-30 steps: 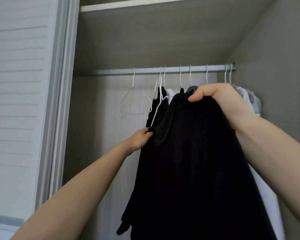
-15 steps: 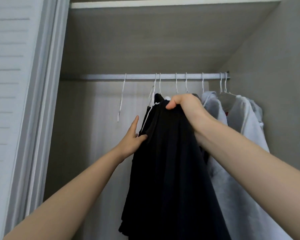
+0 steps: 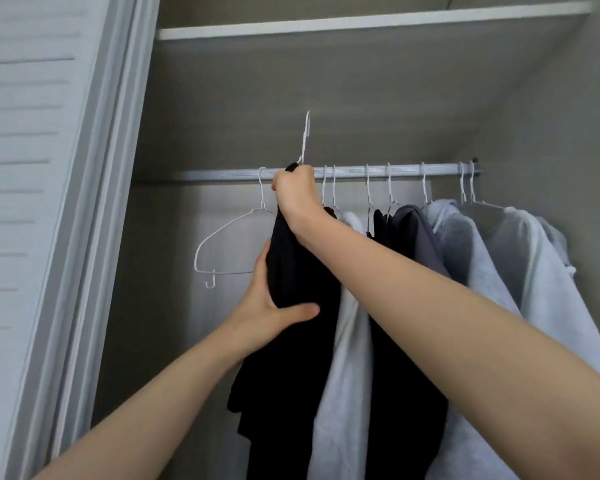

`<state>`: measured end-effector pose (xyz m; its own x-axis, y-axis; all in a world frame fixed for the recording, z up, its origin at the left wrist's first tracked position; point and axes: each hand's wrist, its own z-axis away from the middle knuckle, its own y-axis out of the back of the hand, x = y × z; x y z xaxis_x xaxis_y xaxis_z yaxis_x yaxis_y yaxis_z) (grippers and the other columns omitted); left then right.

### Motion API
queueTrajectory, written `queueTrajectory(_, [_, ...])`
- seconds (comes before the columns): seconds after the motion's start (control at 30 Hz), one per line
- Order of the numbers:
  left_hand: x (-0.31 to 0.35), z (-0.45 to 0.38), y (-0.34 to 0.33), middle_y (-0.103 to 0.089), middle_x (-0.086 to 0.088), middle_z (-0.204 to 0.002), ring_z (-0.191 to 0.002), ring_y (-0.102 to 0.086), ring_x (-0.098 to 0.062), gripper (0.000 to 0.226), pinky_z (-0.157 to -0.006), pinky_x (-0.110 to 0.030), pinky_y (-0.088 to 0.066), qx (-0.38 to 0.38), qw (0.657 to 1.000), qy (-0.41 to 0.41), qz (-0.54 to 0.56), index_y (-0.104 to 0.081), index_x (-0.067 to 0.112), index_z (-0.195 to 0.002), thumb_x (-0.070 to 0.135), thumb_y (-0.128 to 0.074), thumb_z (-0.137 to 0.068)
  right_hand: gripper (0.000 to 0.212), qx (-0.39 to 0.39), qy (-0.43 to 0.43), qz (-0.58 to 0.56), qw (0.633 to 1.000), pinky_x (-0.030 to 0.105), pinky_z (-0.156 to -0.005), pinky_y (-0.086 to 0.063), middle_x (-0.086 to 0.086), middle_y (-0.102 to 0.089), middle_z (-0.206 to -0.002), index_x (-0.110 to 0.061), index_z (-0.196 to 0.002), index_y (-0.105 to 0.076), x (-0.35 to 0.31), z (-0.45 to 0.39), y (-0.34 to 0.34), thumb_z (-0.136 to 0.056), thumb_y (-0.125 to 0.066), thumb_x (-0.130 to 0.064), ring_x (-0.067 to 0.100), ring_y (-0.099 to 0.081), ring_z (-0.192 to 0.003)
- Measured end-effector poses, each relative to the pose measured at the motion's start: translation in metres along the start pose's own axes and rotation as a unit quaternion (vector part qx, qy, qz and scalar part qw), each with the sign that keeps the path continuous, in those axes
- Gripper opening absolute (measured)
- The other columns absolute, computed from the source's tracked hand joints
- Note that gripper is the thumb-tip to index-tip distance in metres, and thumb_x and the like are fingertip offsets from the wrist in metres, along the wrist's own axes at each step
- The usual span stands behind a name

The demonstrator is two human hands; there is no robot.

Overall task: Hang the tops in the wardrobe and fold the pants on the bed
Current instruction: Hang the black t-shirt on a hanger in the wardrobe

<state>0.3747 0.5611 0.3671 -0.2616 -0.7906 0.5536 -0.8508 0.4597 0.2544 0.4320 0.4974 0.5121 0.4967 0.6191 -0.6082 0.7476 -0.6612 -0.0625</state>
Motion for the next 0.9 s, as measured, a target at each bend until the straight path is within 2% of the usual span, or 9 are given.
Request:
queueTrajectory(0.1, [-0.020,0.008,0.000,-0.058,0.020,-0.116,-0.108,-0.059,-0.002,0.082,-0.095,-0.026,-0.049,0.058,0.992,0.032,-0.107,-0.032,0.036,-0.139,-0.009,-0.059,-0.076,0.020,0.019,0.001,0.085,0.996,0.024,-0.039,-0.021,0.000,-0.028,-0.066,-0.013,-0.077,-0.031,0.018,-0.014,-0.003,-0.083,-0.041,0.003,0.016,-0.021,-0.054])
queueTrajectory(0.17, [-0.034,0.008,0.009,-0.066,0.007,-0.102,-0.099,-0.065,-0.014,0.060,-0.089,-0.034,-0.054,0.078,0.983,0.066,-0.150,-0.050,0.024,-0.127,-0.009,-0.053,-0.076,0.017,0.011,-0.028,0.113,0.993,0.026,-0.043,-0.021,-0.001,-0.029,-0.070,-0.012,-0.078,-0.033,0.028,-0.018,0.000,-0.087,-0.040,0.000,0.015,-0.022,-0.055])
queueTrajectory(0.3, [-0.058,0.023,0.017,-0.070,-0.003,-0.086,-0.084,-0.068,-0.016,0.036,-0.077,-0.036,-0.055,0.045,0.975,0.085,-0.199,-0.064,0.012,-0.102,-0.010,-0.051,-0.077,0.007,-0.034,-0.027,0.202,0.978,0.026,-0.048,-0.023,0.000,-0.037,-0.070,-0.009,-0.084,-0.041,0.043,-0.015,0.017,-0.090,-0.041,-0.006,0.016,-0.035,-0.059])
queueTrajectory(0.43, [-0.065,0.030,0.012,-0.069,-0.004,-0.084,-0.082,-0.066,-0.014,0.028,-0.067,-0.021,-0.049,0.022,0.965,0.089,-0.247,-0.063,0.008,-0.096,-0.007,-0.048,-0.079,0.032,-0.069,-0.035,0.214,0.974,0.026,-0.057,-0.034,0.005,-0.039,-0.073,-0.014,-0.065,-0.033,0.057,-0.018,0.026,-0.096,-0.034,-0.005,0.021,-0.041,-0.087])
queueTrajectory(0.5, [-0.064,0.032,0.008,-0.068,-0.001,-0.083,-0.079,-0.063,-0.010,0.032,-0.060,-0.009,-0.043,0.009,0.962,0.083,-0.258,-0.063,0.009,-0.098,-0.009,-0.046,-0.078,0.034,-0.069,-0.042,0.224,0.971,0.020,-0.055,-0.031,0.001,-0.034,-0.069,-0.015,-0.064,-0.031,0.056,-0.017,0.025,-0.096,-0.033,-0.006,0.020,-0.039,-0.088])
queueTrajectory(0.67, [-0.061,0.044,0.009,-0.067,-0.002,-0.081,-0.079,-0.065,-0.012,0.035,-0.059,-0.010,-0.042,0.001,0.964,0.068,-0.256,-0.062,0.009,-0.095,-0.013,-0.043,-0.077,0.008,-0.092,-0.025,0.243,0.965,0.028,-0.051,-0.029,0.004,-0.042,-0.072,-0.008,-0.080,-0.043,0.057,-0.008,0.026,-0.087,-0.045,-0.011,0.018,-0.041,-0.062])
queueTrajectory(0.7, [-0.061,0.048,0.010,-0.068,-0.003,-0.081,-0.080,-0.065,-0.013,0.034,-0.059,-0.011,-0.042,0.004,0.964,0.072,-0.256,-0.062,0.009,-0.095,-0.013,-0.043,-0.077,0.006,-0.105,-0.024,0.253,0.961,0.028,-0.056,-0.032,0.006,-0.046,-0.077,-0.007,-0.085,-0.045,0.057,-0.004,0.027,-0.087,-0.046,-0.012,0.020,-0.045,-0.067])
queueTrajectory(0.8, [-0.060,0.061,0.011,-0.070,-0.001,-0.086,-0.084,-0.066,-0.013,0.035,-0.067,-0.017,-0.048,0.024,0.962,0.081,-0.261,-0.064,0.012,-0.101,-0.009,-0.049,-0.078,0.038,-0.130,-0.023,0.275,0.952,0.031,-0.073,-0.044,0.016,-0.055,-0.106,-0.001,-0.120,-0.041,0.064,0.011,0.029,-0.086,-0.050,-0.013,0.030,-0.056,-0.095])
queueTrajectory(0.9, [-0.052,0.077,0.007,-0.069,0.003,-0.086,-0.086,-0.065,-0.011,0.032,-0.069,-0.018,-0.049,0.033,0.959,0.099,-0.265,-0.063,0.014,-0.100,-0.006,-0.053,-0.078,0.047,-0.136,-0.010,0.270,0.953,0.032,-0.084,-0.045,0.020,-0.053,-0.119,-0.001,-0.129,-0.035,0.076,0.035,0.029,-0.086,-0.052,-0.012,0.033,-0.053,-0.106])
